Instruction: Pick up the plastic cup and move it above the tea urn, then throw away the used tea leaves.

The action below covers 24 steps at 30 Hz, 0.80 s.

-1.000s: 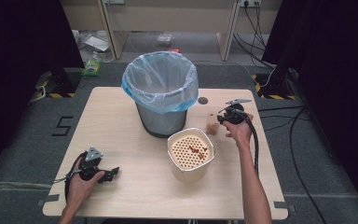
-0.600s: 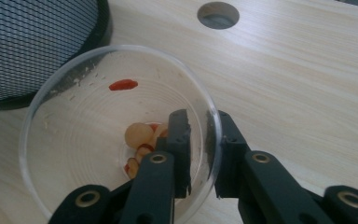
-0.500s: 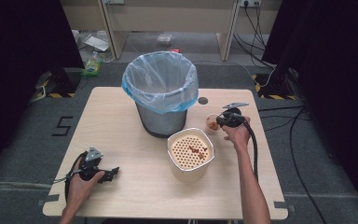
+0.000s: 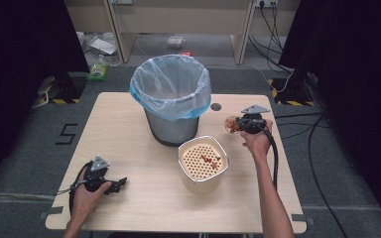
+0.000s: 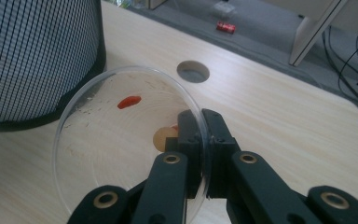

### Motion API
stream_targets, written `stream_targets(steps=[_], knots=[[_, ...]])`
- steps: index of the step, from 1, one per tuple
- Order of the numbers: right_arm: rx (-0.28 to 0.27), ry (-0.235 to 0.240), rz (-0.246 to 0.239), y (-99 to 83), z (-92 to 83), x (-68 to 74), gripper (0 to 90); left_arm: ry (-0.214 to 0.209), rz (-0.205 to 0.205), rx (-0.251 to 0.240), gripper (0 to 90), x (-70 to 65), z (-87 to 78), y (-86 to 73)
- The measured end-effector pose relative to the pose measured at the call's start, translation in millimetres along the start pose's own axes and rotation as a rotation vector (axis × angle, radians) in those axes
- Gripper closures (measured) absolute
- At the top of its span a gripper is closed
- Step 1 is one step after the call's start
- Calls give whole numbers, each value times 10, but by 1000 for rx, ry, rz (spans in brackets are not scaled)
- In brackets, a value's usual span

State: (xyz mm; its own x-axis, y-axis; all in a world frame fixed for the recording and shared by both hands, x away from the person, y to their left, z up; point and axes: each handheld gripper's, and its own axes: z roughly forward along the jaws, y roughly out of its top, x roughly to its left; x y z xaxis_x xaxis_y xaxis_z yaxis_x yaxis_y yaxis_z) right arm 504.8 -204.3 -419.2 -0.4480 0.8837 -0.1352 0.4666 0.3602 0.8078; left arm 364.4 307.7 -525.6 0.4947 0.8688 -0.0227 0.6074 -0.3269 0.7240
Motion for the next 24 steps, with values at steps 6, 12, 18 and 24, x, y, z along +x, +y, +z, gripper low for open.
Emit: stream_targets(steps=[6, 12, 18, 24], knots=[[-57, -22, -32, 40, -140, -24, 876, 0, 0, 0, 0, 0, 0, 0], [-114, -19, -78, 93, -310, 80, 874, 0, 0, 0, 0, -1, 0, 0], [-175, -10, -120, 154, -489, 210, 873, 0, 0, 0, 0, 0, 0, 0], [-229, -27, -189, 187, -669, 345, 871, 0, 0, 0, 0, -1, 0, 0]])
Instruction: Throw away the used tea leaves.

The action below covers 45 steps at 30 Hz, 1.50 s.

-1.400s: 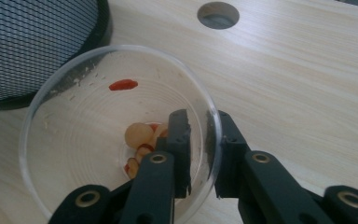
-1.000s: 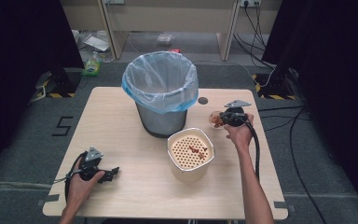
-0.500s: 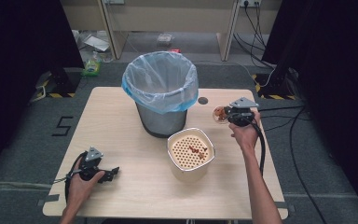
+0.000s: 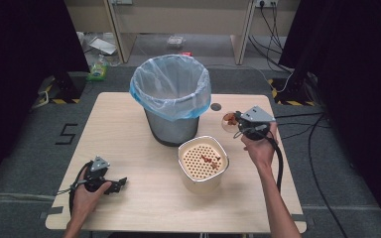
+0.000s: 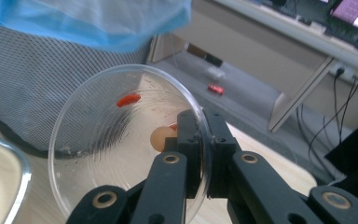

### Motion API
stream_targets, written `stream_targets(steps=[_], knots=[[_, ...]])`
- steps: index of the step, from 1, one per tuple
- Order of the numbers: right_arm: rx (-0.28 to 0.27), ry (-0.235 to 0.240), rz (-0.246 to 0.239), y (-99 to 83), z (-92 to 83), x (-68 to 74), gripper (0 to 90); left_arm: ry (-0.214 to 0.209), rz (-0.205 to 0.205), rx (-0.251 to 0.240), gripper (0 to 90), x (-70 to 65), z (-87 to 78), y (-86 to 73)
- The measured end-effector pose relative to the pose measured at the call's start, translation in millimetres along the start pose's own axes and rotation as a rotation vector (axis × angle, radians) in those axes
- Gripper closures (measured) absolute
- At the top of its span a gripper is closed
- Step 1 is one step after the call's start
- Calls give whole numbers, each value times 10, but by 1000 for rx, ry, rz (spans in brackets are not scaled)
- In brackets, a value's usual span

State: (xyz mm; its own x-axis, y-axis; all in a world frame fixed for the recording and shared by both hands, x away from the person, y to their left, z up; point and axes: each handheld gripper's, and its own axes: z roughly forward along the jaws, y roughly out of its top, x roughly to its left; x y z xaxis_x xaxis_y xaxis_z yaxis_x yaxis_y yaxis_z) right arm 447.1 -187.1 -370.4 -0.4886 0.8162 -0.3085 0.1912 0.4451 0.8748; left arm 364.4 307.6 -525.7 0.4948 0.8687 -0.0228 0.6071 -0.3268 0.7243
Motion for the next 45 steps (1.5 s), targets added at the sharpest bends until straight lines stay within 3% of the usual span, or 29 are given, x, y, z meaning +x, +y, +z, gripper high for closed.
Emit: stream_targets(steps=[2, 4, 5, 6, 10, 17, 19, 20, 24, 26, 29, 30, 33, 39, 40, 41, 42, 43, 45], knots=[[-41, -12, -43, 54, -113, 88, 870, 0, 0, 0, 0, 0, 0, 0], [-53, -16, -56, 68, -140, 113, 871, 0, 0, 0, 0, 0, 0, 0], [-85, -26, -94, 111, -220, 197, 871, 0, 0, 0, 0, 0, 0, 0], [-85, -26, -94, 111, -220, 197, 871, 0, 0, 0, 0, 0, 0, 0], [-129, -46, -180, 172, -330, 351, 871, 0, 0, 0, 0, 0, 0, 0], [-166, -111, -381, 196, -411, 674, 872, 1, -1, 0, 0, -2, -2, -1], [-178, -143, -434, 188, -420, 744, 872, 2, -1, -1, 0, -2, -1, -2], [-185, -184, -479, 176, -425, 795, 873, 2, -1, -1, 0, -2, -1, -2], [-189, -221, -514, 144, -405, 824, 875, 2, -2, -1, 0, -2, -2, -2], [-223, -243, -538, 137, -449, 868, 876, 2, -2, -1, 0, -2, -2, -2], [-249, -230, -555, 140, -494, 929, 876, 2, -2, 0, 0, -2, -2, -2], [-242, -259, -594, 103, -478, 968, 879, 2, -2, -1, 0, -2, -2, -2], [-249, -248, -589, 75, -477, 999, 878, 2, -2, -1, 0, -3, -2, -2], [-275, -320, -746, 39, -455, 1116, 879, 3, -2, 0, 0, -3, -3, -3], [-248, -334, -763, 10, -400, 1095, 879, 3, -2, 0, 0, -3, -3, -3], [-240, -334, -747, -19, -374, 1087, 879, 3, -2, -1, 0, -3, -3, -3], [-251, -341, -785, -37, -389, 1119, 879, 3, -2, 0, 0, -3, -3, -3], [-251, -341, -785, -37, -389, 1119, 879, 2, -2, 0, 0, -3, -3, -3], [-268, -358, -837, -56, -398, 1170, 879, 2, -2, 0, 0, -3, -3, -3]])
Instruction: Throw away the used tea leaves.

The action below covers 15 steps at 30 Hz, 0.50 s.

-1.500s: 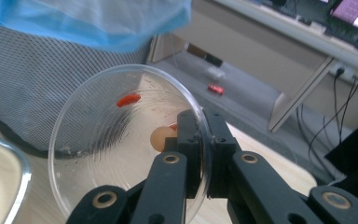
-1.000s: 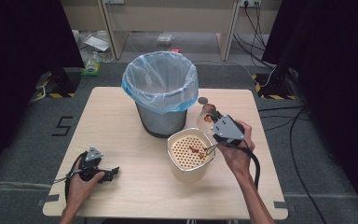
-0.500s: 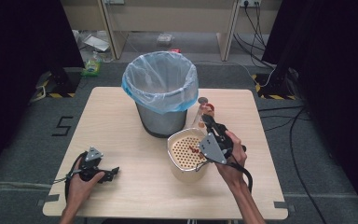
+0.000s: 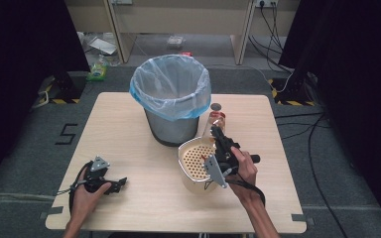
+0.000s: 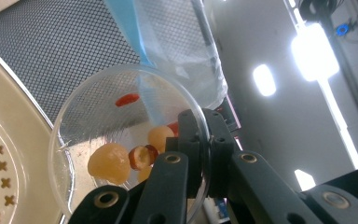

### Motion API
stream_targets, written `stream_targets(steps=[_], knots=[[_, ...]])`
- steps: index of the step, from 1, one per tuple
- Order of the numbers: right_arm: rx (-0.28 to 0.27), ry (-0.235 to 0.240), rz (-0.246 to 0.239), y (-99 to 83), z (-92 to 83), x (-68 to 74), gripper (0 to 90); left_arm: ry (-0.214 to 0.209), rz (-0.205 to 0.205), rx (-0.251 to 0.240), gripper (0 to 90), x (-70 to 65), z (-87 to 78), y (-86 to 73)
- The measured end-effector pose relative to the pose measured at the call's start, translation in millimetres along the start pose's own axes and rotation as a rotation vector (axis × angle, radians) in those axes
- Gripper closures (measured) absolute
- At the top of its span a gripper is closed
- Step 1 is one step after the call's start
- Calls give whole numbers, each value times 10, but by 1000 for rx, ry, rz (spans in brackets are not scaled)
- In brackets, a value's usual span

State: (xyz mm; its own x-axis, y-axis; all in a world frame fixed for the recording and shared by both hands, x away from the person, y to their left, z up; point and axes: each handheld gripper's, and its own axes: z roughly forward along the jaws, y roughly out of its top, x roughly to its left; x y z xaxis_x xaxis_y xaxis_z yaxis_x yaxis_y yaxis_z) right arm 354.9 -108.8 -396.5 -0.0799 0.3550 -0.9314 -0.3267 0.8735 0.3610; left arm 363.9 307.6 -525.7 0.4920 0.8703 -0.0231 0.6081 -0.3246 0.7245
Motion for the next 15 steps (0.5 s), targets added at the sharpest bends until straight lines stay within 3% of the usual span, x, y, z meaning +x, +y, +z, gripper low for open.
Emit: stream_targets(steps=[3, 6, 13, 14, 15], knots=[[-15, -7, 20, -13, -7, 10, 879, 0, 0, 0, 0, 0, 0, 0], [-13, -34, -25, -16, -32, 24, 880, 0, 0, 0, 0, 0, 0, 0], [-18, -58, -50, -17, -23, 49, 880, 0, 0, 0, 0, 0, 0, 0], [-55, -67, -79, 41, -56, 71, 880, 0, 0, 0, 0, 0, 0, 0], [-55, -67, -79, 41, -56, 71, 880, 0, 0, 0, 0, 0, 0, 0]])
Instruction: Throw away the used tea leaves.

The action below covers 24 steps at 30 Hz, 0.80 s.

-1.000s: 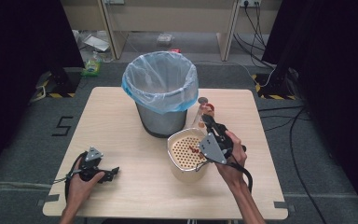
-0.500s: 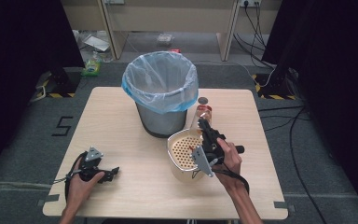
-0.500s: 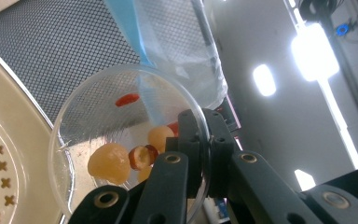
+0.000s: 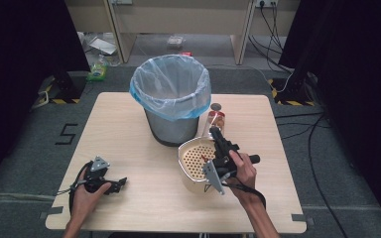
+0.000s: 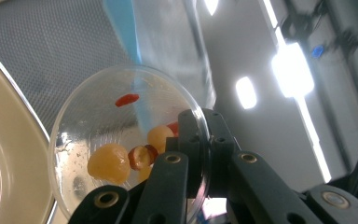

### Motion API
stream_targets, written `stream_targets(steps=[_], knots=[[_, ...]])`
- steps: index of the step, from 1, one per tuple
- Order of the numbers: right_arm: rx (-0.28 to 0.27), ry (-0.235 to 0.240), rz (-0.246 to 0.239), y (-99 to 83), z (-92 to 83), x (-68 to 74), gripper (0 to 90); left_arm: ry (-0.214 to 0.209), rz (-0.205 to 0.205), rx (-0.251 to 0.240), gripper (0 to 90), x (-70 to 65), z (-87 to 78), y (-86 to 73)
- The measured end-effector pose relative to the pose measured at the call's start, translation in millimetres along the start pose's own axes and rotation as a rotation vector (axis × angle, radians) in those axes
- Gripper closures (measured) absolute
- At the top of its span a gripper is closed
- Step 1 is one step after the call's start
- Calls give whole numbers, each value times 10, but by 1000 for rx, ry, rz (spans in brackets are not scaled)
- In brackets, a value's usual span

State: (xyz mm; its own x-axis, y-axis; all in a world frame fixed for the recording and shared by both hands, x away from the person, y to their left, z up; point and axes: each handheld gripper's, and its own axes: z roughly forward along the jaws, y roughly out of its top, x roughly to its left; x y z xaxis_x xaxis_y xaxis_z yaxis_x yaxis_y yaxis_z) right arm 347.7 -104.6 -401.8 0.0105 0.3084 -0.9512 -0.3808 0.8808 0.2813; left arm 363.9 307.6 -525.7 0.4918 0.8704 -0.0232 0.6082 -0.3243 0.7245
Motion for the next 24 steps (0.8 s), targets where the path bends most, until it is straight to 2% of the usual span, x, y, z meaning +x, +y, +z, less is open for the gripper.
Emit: stream_targets(steps=[2, 4, 7, 12, 15, 17, 19, 24], knots=[[14, 16, 3, 4, 28, 44, 880, 0, 0, 0, 0, 0, 0, 0], [-11, 2, -22, 33, 13, 54, 880, 2, 1, -1, 0, -2, -1, -1], [8, 2, -32, 33, 37, 66, 880, 0, 0, 0, 0, 0, 0, 0], [-8, -15, -74, 61, 36, 95, 880, 0, 0, 0, 0, 0, 0, 0], [-27, -37, -121, 118, 0, 95, 881, 1, 0, 0, 0, -1, 0, 0], [-8, -26, -118, 99, 41, 122, 880, 1, 0, 0, 0, -1, 0, 0], [-16, -20, -128, 101, 30, 148, 881, 1, 0, -1, 0, -1, 0, -1], [-29, -42, -138, 143, 22, 111, 880, 1, 0, 0, 0, 0, 0, -1]])
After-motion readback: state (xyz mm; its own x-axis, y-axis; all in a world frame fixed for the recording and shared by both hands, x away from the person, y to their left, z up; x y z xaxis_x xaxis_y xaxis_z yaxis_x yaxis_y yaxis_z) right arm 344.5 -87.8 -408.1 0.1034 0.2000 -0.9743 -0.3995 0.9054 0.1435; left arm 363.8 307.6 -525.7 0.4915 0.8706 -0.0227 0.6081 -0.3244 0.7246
